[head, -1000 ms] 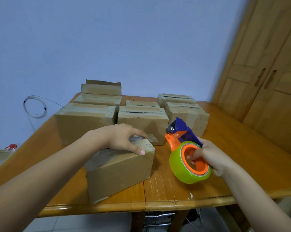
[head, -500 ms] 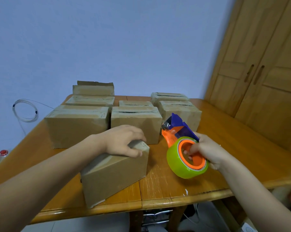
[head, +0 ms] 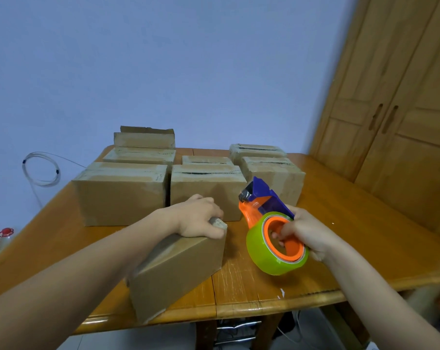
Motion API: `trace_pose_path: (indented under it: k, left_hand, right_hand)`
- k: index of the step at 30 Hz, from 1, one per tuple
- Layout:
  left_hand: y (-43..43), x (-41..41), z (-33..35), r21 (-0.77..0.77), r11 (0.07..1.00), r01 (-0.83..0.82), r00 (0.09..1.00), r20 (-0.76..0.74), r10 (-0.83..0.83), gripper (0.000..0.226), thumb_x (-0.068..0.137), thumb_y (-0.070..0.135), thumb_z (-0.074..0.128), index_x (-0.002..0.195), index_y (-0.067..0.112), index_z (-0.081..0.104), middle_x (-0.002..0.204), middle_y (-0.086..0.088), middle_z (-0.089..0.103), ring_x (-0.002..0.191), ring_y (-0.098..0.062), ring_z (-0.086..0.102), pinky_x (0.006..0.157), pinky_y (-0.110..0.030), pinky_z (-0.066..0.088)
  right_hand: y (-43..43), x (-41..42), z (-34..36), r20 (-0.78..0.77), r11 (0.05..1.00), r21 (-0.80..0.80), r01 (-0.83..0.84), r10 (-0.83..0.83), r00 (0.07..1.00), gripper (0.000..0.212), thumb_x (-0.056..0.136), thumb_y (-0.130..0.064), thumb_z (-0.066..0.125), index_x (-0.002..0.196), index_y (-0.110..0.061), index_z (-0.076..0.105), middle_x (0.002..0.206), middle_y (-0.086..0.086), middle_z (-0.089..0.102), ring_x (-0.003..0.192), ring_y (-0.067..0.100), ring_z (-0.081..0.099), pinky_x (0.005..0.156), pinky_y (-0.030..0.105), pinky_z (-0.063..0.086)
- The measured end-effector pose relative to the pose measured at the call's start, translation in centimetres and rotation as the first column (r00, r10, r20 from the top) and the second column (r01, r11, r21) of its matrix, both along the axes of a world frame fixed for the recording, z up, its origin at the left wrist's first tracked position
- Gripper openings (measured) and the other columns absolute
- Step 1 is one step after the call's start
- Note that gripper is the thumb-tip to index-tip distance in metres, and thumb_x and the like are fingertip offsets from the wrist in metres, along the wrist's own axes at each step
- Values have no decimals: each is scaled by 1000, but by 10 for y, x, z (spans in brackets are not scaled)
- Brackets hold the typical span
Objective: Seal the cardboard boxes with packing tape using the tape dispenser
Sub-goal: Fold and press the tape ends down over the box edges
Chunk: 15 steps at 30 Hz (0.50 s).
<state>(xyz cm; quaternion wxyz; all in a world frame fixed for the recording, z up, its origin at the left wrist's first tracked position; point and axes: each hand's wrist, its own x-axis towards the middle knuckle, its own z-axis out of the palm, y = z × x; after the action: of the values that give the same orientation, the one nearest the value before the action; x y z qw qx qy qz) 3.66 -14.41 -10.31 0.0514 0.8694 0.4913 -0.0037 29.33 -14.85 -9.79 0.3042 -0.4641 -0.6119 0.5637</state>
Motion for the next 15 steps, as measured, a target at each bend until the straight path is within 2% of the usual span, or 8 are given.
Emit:
trace_pose_path:
  k: [2, 4, 5, 7, 8, 10, 12, 15]
  left_hand:
    - [-3, 5, -2, -3, 996, -86, 996, 8, 87, 62, 65, 67, 21, 75, 14, 51, 74, 0, 46, 86, -17, 42, 93, -35, 26]
    - [-6, 9, -1, 21, 985, -170, 985, -7, 170, 56, 72, 65, 25, 73, 14, 49, 74, -1, 48, 88, -21, 47, 99, -42, 29]
    - [-7, 10, 0, 42, 980, -197, 980, -5, 197, 56, 77, 64, 27, 79, 16, 54, 81, -1, 54, 92, -22, 50, 103, -45, 28]
    - [-11, 8, 2, 86, 974, -210, 977, 52, 206, 65, 81, 70, 30, 111, 21, 60, 114, 0, 61, 114, -21, 50, 113, -46, 19]
    - [-14, 3, 6, 89, 975, -204, 976, 102, 195, 75, 78, 74, 29, 124, 22, 57, 130, 1, 56, 124, -19, 46, 115, -45, 17]
    - [-23, -13, 18, 40, 983, -179, 959, 232, 165, 85, 72, 76, 31, 134, 22, 52, 146, 2, 44, 135, -15, 36, 115, -37, 21]
    - [-32, -34, 26, -32, 990, -137, 932, 335, 139, 75, 75, 71, 41, 137, 29, 50, 155, 6, 31, 142, -9, 23, 117, -34, 16]
    - [-45, -57, 23, -159, 987, -12, 955, 291, 58, 69, 80, 64, 51, 144, 43, 36, 158, 19, 11, 144, 3, 0, 117, -32, 1]
  right_hand:
    - [0, 0, 3, 7, 1000, 12, 2, -2, 1000, 47, 74, 22, 53, 103, -13, 63, 73, 12, 65, 64, 23, 59, 51, 26, 49]
    - [0, -2, 8, 0, 1000, 26, 3, -3, 1000, 47, 74, 23, 52, 100, -14, 63, 72, 11, 65, 63, 22, 59, 49, 25, 49]
    - [0, -3, 11, -8, 1000, 30, 0, 0, 1000, 47, 73, 24, 51, 99, -13, 63, 71, 11, 65, 63, 22, 58, 49, 25, 49]
    - [0, -4, 16, -17, 999, 42, -10, 11, 1000, 46, 73, 24, 51, 98, -12, 63, 71, 12, 64, 62, 23, 57, 49, 26, 48]
    - [1, -5, 18, -14, 999, 53, -13, 14, 1000, 45, 73, 24, 51, 98, -11, 63, 71, 12, 64, 62, 23, 57, 49, 26, 49]
    - [1, -5, 21, 0, 997, 76, -19, 19, 1000, 45, 73, 24, 51, 99, -10, 63, 70, 13, 63, 62, 23, 56, 49, 26, 48]
    - [0, -6, 25, 25, 994, 104, -26, 24, 999, 45, 73, 25, 50, 98, -10, 63, 71, 14, 60, 61, 23, 54, 48, 26, 47]
    - [1, -8, 31, 112, 983, 181, -28, 7, 994, 41, 75, 22, 53, 94, -13, 63, 74, 16, 59, 64, 26, 54, 49, 25, 46]
